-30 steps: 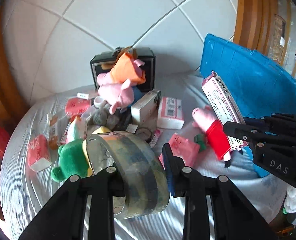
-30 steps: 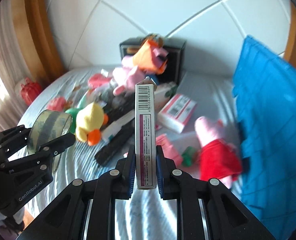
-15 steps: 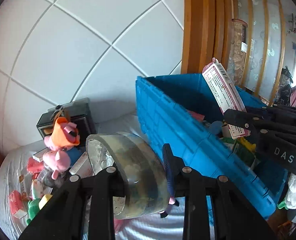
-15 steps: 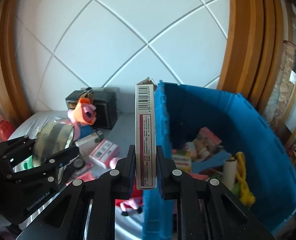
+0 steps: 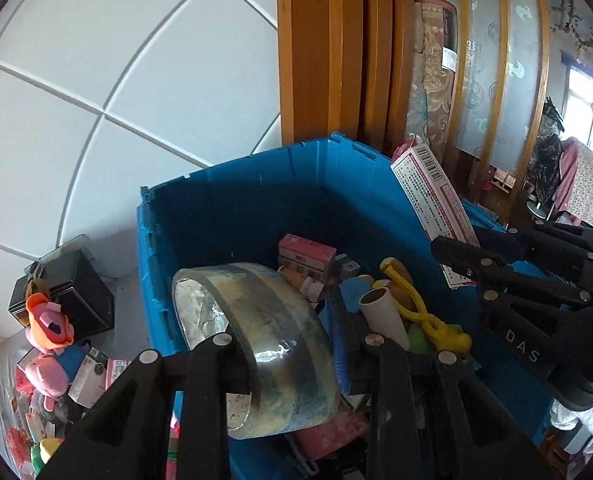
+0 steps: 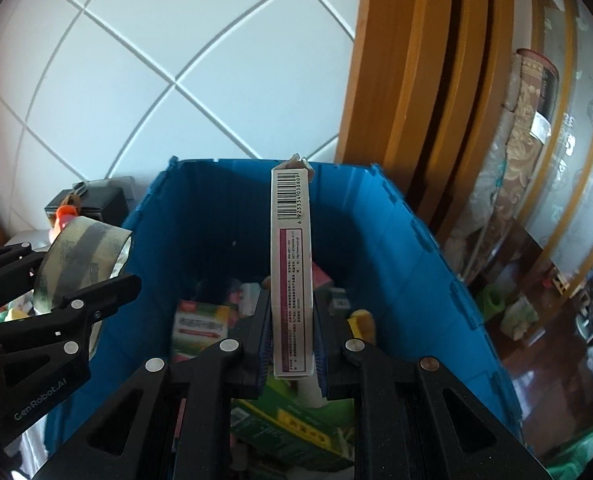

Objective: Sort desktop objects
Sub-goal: 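Carry the tape roll and white box over the blue bin and open both tools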

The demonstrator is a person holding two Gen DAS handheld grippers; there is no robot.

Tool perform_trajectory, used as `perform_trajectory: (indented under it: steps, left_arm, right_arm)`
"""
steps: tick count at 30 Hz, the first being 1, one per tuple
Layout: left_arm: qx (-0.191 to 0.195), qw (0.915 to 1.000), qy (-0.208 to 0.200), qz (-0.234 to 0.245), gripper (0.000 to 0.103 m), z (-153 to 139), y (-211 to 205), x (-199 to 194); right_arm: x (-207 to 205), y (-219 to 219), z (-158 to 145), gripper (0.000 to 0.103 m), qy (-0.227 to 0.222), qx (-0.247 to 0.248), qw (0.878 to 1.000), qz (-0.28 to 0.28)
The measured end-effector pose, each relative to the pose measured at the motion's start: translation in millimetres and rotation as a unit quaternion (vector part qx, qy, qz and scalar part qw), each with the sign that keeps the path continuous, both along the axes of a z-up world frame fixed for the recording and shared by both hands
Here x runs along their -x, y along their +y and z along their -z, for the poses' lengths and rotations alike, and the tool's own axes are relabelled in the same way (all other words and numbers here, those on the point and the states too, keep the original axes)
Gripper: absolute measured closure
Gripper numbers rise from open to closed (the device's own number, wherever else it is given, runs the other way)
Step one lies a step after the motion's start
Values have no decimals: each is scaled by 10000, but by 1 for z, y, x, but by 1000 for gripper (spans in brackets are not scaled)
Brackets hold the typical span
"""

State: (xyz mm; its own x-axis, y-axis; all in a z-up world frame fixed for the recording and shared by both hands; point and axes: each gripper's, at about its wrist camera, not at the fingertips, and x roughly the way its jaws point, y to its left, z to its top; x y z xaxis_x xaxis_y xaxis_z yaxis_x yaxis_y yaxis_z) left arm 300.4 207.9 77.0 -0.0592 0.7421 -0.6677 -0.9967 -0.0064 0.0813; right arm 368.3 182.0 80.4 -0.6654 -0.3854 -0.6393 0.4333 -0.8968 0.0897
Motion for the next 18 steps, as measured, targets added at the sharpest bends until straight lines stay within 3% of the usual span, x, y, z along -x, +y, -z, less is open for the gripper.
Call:
perform_trajectory:
  steps: [7,13,16,18]
  left_arm:
    - [959,9954,-32,-12,76,42,49,-19]
    - [1695,9849,-198,-302,75,79,70,-12]
    - [1725,9844,83,-333,74,86,70,-18]
    - [1679,9850,176,-350,64,89,69,-22]
  right_arm:
    - [42,18,47,85,-478,4,9988,136]
    - [69,7,78,85,-753,-229,9965,283]
    - [76,3,87,85,-894,-322,9950,296]
    - [75,1,90,85,-695,-632,9943,502]
